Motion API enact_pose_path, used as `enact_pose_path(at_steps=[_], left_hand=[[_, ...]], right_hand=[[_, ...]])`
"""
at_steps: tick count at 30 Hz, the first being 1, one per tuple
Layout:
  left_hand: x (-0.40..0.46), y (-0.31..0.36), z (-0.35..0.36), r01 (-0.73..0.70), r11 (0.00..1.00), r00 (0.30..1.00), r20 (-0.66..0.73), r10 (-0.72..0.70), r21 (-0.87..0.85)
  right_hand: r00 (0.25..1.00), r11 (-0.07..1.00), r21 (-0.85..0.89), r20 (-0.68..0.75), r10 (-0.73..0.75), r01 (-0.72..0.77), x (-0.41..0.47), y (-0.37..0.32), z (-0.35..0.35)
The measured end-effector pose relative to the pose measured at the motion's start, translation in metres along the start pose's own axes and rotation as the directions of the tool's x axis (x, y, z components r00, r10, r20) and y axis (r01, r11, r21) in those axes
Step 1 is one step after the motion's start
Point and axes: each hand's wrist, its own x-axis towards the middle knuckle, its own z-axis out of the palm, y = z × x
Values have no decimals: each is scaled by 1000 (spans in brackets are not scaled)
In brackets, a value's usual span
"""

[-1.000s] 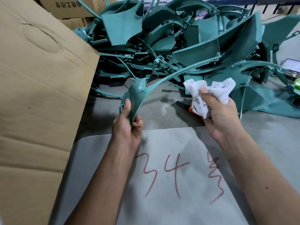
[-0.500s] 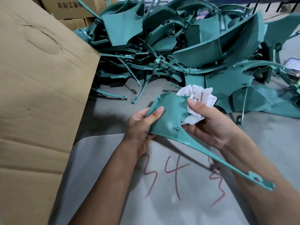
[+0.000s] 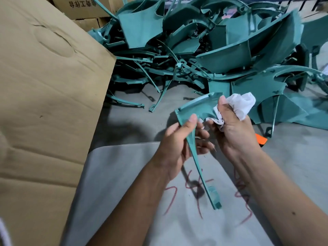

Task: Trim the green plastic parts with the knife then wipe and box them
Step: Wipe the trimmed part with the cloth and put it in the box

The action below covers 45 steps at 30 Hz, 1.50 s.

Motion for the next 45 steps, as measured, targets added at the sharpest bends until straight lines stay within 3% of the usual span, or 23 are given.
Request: enact_pose_path(at_steps=[4,10,15,17,19,21,24,27,30,36,40,43,45], left_hand=[[0,-1,5,7,1000,998,-67,-6,18],[6,19,-10,69,997,998,9,-69,-17],[4,18,-15,-13,996,999,33,16,-88],[5,17,-18,-101,977,995,-42,94,-189],[8,21,-28,-172,941,981,-140,136,-291],[9,29,-40,-155,929,984,-135,116,-337],[5,33,-48,-19,955,1000,8,23,-296],[1,28,-45,53,992,989,140,-36,-116],[2,26,-44,6,996,989,148,-19,90],[-2,39,-56,-104,973,977,204,61,207],[-3,38,-57,-193,910,975,177,136,366],[-2,38,-52,-288,800,951,57,305,527],[-1,38,-49,-376,595,840,-10,543,711]], right_hand=[[997,993,-100,-30,-74,71,2,-1,-1],[998,984,-164,-9,-69,66,9,0,-9],[980,907,-394,180,-81,147,13,-9,-20],[956,862,-488,292,14,136,15,-15,-25],[872,928,-367,471,132,58,12,-16,-24],[832,989,-148,546,99,-20,6,-12,-16],[975,991,-122,208,83,-58,8,-6,-6],[973,974,13,-45,228,-228,15,-5,-8],[963,965,7,-59,261,-261,16,-10,-11],[955,952,-126,65,290,-281,14,-20,-24],[971,968,-112,50,232,-225,13,-18,-22],[985,978,-120,-58,162,-168,15,-15,-21],[987,986,-126,-132,95,-112,18,-12,-21]])
